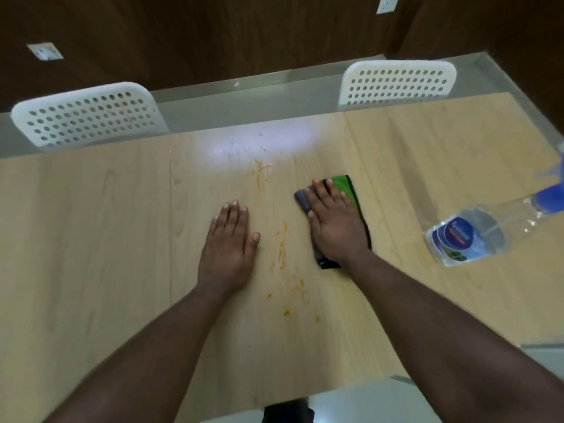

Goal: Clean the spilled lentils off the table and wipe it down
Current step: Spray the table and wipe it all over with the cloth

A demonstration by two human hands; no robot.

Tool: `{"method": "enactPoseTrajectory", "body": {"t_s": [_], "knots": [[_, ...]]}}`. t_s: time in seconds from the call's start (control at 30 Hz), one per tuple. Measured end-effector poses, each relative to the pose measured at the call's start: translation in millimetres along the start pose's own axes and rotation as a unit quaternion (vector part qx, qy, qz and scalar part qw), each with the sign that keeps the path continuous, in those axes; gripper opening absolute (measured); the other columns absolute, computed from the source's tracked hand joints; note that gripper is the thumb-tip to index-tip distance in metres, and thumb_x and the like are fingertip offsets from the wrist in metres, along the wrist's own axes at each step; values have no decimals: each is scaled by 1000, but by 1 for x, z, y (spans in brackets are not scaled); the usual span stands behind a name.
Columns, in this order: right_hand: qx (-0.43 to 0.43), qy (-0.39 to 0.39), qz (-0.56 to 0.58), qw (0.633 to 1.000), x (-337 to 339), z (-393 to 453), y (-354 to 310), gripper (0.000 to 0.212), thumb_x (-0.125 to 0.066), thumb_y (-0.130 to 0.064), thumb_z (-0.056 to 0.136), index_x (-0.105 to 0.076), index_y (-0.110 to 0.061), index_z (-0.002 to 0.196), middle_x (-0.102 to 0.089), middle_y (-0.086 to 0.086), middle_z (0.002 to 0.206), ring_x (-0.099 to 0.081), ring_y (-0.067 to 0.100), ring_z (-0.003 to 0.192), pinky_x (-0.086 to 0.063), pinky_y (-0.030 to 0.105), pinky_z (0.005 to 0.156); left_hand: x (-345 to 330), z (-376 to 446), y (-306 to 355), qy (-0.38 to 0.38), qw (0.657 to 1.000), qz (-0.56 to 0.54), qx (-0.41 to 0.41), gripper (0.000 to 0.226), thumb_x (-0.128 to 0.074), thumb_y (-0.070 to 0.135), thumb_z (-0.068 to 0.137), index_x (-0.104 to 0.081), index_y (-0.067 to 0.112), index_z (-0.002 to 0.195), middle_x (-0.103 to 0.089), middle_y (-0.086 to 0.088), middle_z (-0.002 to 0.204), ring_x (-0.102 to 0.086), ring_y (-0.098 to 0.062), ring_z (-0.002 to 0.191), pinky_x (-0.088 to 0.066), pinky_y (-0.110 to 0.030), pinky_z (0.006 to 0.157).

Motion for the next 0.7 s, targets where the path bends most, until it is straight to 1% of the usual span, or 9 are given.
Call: {"method": "enactPoseTrajectory", "body": {"t_s": [0.07,0.13,0.2,0.3,0.4,0.47,0.53,0.63,0.7], "knots": [[41,-11,5,999,-10,-33,-21,62,-24,-39,107,-28,-23,167,-18,-1,175,-8,21,163,-17,49,130,-2,-14,3,-1,1000,0,7,74,-16,53,108,-20,10,167,-12,-10,175,-6,-22,163,-6,-42,133],[81,-28,6,996,-18,-89,-40,60,-25,-38,109,-24,-23,167,-12,-3,176,-1,19,163,-14,47,131,-2,-30,7,4,1000,-3,11,75,-17,53,107,-22,8,166,-14,-12,175,-8,-25,163,-7,-43,132],[119,-40,5,992,-18,-151,-43,58,-28,-36,111,-21,-24,168,-7,-5,177,3,16,163,-11,44,131,-1,-52,11,-1,1000,-2,5,76,-15,54,106,-21,8,167,-13,-11,175,-7,-24,163,-6,-41,132],[132,-35,0,991,-15,-203,-14,57,-32,-34,111,-26,-25,167,-10,-6,176,-3,17,163,-20,47,129,-2,-80,7,-3,1000,-2,-4,75,-14,54,106,-19,10,167,-12,-8,176,-3,-20,163,-4,-40,132],[74,-12,-4,997,-11,-192,8,57,-31,-35,110,-30,-25,166,-17,-4,175,-8,17,163,-27,50,126,-2,-90,6,14,1000,6,-3,73,-18,52,108,-25,9,166,-19,-10,174,-10,-22,163,-10,-43,132],[16,14,-9,1000,-14,-161,6,58,-32,-36,108,-33,-24,165,-21,-2,174,-13,20,162,-25,51,127,-5,-87,6,21,1000,15,-2,73,-19,52,108,-26,9,166,-21,-11,174,-13,-24,162,-13,-45,132],[-14,26,-1,1000,-19,-133,-11,58,-34,-35,106,-38,-22,163,-25,1,173,-17,25,161,-24,51,127,-7,-87,6,18,1000,16,-5,71,-19,52,108,-24,11,167,-18,-9,174,-11,-23,163,-12,-45,132],[15,26,0,1000,-32,-124,-57,60,-34,-35,105,-38,-20,162,-25,3,173,-15,28,161,-20,51,128,-5,-87,4,27,1000,16,-5,71,-18,51,108,-23,11,167,-17,-9,175,-11,-22,163,-11,-43,132],[52,14,2,999,-40,-153,-84,60,-33,-35,107,-33,-21,165,-21,2,175,-11,26,162,-17,50,129,-3,-88,6,30,1000,9,-6,71,-18,51,108,-26,11,166,-20,-10,174,-13,-23,162,-11,-42,132]]}}
Point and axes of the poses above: each hand's wrist, its own z-axis towards the middle knuckle, its own x-axis out of the back of the hand, y = z × x, the point moved 6 cm from there along z, towards the middle knuckle
